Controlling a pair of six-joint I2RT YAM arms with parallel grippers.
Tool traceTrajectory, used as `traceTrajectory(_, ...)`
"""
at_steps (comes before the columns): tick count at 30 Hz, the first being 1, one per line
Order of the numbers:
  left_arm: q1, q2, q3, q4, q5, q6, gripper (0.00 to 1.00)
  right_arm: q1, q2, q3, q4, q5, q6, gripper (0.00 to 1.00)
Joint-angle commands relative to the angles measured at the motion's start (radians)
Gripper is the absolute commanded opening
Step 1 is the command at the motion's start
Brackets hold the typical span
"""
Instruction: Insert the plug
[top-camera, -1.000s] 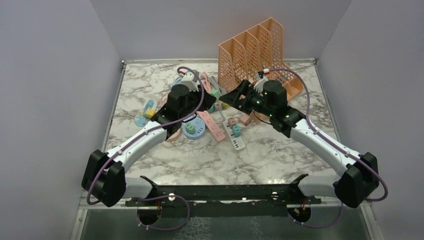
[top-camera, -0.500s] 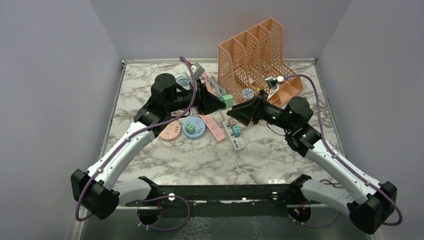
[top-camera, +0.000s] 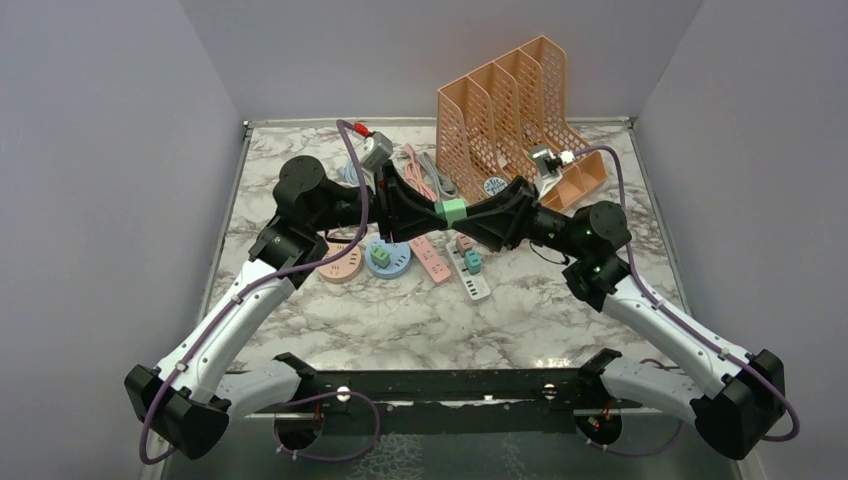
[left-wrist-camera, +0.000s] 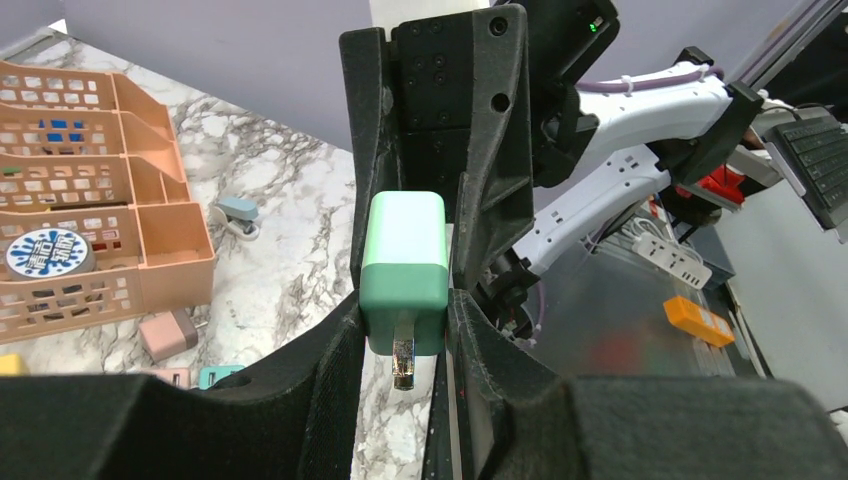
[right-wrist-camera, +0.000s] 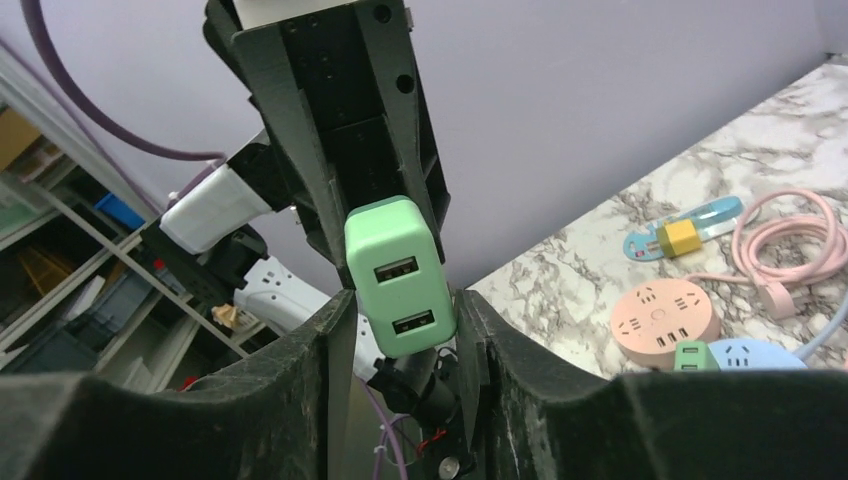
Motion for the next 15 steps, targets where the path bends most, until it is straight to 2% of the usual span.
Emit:
traceTrajectory(1, 0.007, -0.021, -0.011, 0.068, 0.029, -0.019, 0.22, 0.005, 0.030, 0.017, 0.162, -0.099, 0.047, 0.39)
traceTrajectory(6, 0.007, -0.019, -0.019, 0.058, 0.019, -0.014, 0.23, 0.005, 0.054, 0.032, 0.187, -0.126, 0.057, 0.29)
traceTrajectory(9, 0.007, -0.010, -0.014, 0.015, 0.008, 0.003, 0.26, 0.005, 0.074, 0.042, 0.218, -0.151, 0.065, 0.26)
traceTrajectory(15, 0.007, -0.004, -0.020, -0.020, -0.019, 0.011, 0.28, 0.005, 0.098, 0.053, 0.243, -0.160, 0.067, 0.35)
